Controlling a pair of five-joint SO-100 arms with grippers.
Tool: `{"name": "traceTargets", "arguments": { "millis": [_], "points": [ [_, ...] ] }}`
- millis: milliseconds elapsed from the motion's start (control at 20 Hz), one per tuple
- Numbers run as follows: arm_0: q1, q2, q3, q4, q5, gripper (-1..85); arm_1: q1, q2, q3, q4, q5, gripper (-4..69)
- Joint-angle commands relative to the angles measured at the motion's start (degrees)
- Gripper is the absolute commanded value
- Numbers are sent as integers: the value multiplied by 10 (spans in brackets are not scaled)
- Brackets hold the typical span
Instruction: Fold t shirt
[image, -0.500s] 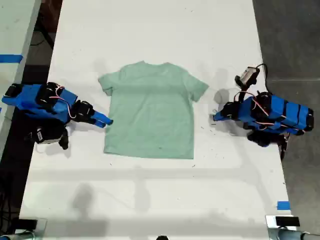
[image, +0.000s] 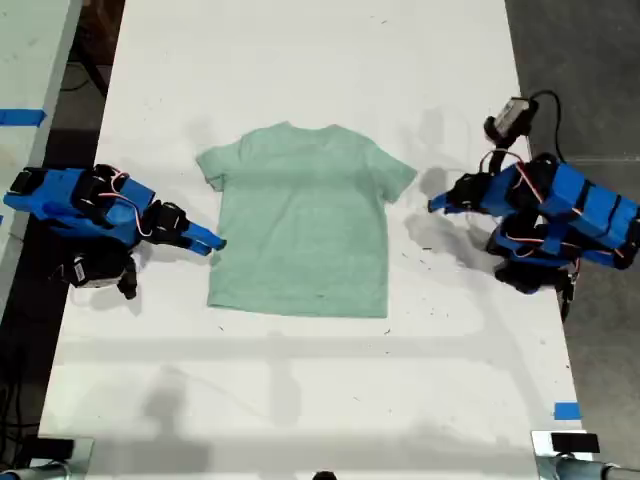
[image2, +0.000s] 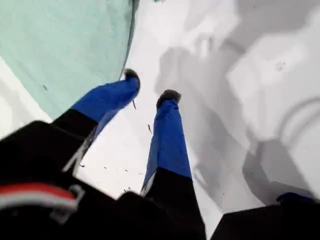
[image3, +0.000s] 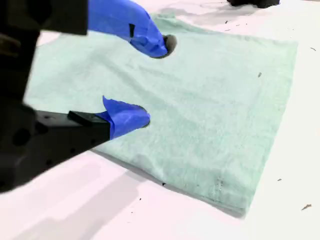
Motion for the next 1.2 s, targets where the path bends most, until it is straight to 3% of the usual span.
{"name": "traceTargets", "arguments": {
  "millis": [0,150,350,650,900,1000,1150],
  "points": [
    [8,4,5,-12,-4,184,80,-292,-283,14,-105,202],
    [8,4,5,-12,-4,184,188,-429,-355,-40,-198,213],
    [8,4,5,-12,-4,184,240,-547,-378,-99,-240,214],
    [8,4,5,-12,-4,184,203,-580,-312,-192,-233,221],
    [8,4,5,-12,-4,184,142,-564,-228,-240,-175,215],
    [8,4,5,-12,-4,184,148,-570,-192,-270,-168,184],
    [8,4,5,-12,-4,184,170,-543,-181,-274,-169,194]
  ]
}}
